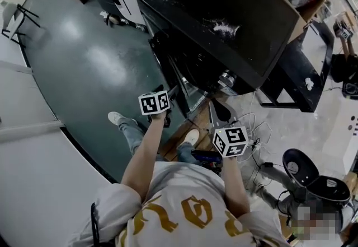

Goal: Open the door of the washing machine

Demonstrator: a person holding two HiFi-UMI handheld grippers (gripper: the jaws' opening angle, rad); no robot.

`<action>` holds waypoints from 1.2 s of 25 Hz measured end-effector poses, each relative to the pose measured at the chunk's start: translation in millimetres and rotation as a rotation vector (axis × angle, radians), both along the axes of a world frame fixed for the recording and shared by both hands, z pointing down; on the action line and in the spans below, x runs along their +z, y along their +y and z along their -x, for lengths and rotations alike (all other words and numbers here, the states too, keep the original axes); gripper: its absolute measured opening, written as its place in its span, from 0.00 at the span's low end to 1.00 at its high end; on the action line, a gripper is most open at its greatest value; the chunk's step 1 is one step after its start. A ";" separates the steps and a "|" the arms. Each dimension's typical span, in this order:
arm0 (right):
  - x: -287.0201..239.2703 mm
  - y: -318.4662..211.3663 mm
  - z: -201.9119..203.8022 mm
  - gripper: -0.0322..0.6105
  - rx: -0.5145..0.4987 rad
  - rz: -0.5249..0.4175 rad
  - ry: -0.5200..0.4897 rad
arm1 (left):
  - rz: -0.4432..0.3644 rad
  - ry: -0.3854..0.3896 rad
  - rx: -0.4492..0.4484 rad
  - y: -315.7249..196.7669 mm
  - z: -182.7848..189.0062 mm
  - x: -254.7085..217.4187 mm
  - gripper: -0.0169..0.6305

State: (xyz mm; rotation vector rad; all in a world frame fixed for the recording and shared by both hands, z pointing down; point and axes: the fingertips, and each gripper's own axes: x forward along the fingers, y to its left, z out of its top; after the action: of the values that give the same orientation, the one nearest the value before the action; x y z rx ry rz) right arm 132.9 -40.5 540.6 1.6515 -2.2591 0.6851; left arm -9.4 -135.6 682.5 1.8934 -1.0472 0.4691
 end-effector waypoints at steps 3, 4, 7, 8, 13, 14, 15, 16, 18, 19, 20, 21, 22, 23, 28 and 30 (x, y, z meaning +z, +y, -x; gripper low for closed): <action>-1.2 -2.5 11.5 0.07 -0.032 -0.004 0.006 | -0.011 -0.014 -0.012 5.4 13.4 -0.3 0.69; -2.1 -3.4 15.2 0.07 -0.041 -0.007 0.008 | -0.007 -0.008 -0.026 7.3 18.6 0.3 0.69; -4.8 -6.9 24.0 0.06 -0.060 -0.012 0.010 | -0.010 -0.014 -0.060 11.1 35.4 -0.6 0.69; -5.1 -8.3 26.2 0.06 -0.065 -0.013 0.009 | -0.018 -0.023 -0.066 11.6 40.8 -1.7 0.68; -6.0 -13.3 40.6 0.06 -0.094 -0.016 0.006 | -0.053 -0.070 -0.086 16.3 66.8 -7.3 0.64; -6.5 -14.4 44.5 0.06 -0.103 -0.016 0.006 | -0.055 -0.077 -0.094 17.4 73.7 -8.3 0.63; -6.8 -15.8 48.8 0.06 -0.114 -0.016 0.005 | -0.054 -0.078 -0.108 18.4 81.2 -8.6 0.63; -7.0 -17.3 53.2 0.06 -0.124 -0.016 0.004 | -0.051 -0.073 -0.126 19.4 89.0 -8.0 0.63; -6.6 -19.8 61.0 0.06 -0.140 -0.015 0.000 | -0.043 -0.054 -0.153 21.2 102.7 -6.1 0.61; -6.0 -20.6 64.6 0.06 -0.148 -0.014 -0.001 | -0.044 -0.049 -0.156 22.0 108.0 -6.0 0.58; -5.2 -21.3 68.0 0.06 -0.155 -0.013 -0.002 | -0.049 -0.056 -0.156 22.2 113.2 -7.1 0.54; -4.4 -21.9 71.2 0.06 -0.162 -0.012 -0.003 | -0.058 -0.074 -0.157 21.9 118.9 -9.0 0.49; -3.7 -22.6 74.1 0.06 -0.167 -0.010 -0.004 | -0.071 -0.100 -0.160 21.4 125.4 -11.0 0.43; -3.2 -23.3 76.9 0.06 -0.171 -0.009 -0.006 | -0.088 -0.131 -0.165 20.6 132.9 -12.8 0.43; 0.4 -26.4 90.3 0.07 -0.194 -0.001 -0.014 | -0.148 -0.251 -0.195 15.2 174.9 -16.7 0.43; 1.4 -27.8 96.9 0.07 -0.206 0.006 -0.015 | -0.158 -0.273 -0.201 11.1 192.1 -17.9 0.43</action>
State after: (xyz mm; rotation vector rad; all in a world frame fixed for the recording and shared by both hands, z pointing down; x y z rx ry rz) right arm 36.0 -68.3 542.0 1.3889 -2.3916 0.6541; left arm -201.5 -124.5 664.7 1.8695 -1.4765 0.5515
